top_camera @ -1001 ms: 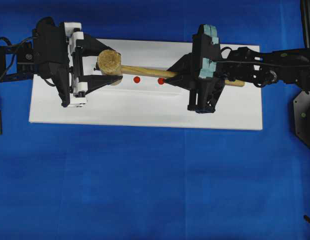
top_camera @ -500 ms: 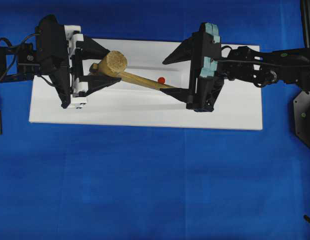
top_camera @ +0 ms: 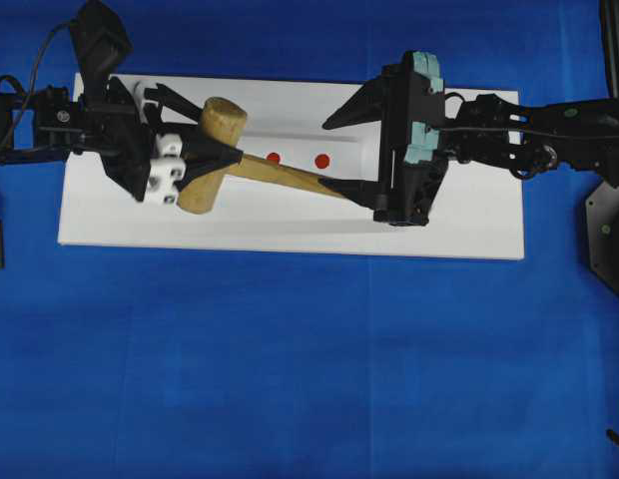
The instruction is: Hit the mark with a hammer.
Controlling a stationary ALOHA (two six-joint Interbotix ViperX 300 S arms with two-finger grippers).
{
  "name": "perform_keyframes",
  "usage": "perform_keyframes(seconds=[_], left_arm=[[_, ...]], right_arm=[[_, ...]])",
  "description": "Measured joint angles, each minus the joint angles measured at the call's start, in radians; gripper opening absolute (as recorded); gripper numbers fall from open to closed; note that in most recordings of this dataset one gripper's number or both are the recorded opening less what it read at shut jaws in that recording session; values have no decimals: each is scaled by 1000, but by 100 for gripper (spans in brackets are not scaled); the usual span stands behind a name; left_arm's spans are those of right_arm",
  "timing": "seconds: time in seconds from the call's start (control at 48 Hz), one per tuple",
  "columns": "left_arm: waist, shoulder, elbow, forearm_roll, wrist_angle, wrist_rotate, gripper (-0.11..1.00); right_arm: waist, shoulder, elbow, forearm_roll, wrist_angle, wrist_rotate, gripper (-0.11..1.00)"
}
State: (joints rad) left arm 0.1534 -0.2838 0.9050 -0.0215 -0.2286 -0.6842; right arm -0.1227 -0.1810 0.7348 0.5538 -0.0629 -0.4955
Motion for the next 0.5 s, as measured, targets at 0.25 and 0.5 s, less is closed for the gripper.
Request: perform_keyframes(seconds=[0.25, 0.5], left_arm=[[0, -2, -8, 0, 2, -249, 48], [0, 0, -14, 2, 0, -256, 48]], right_arm=[[5, -2, 0, -12, 0, -2, 92], [9, 12, -5, -17, 0, -2, 92]])
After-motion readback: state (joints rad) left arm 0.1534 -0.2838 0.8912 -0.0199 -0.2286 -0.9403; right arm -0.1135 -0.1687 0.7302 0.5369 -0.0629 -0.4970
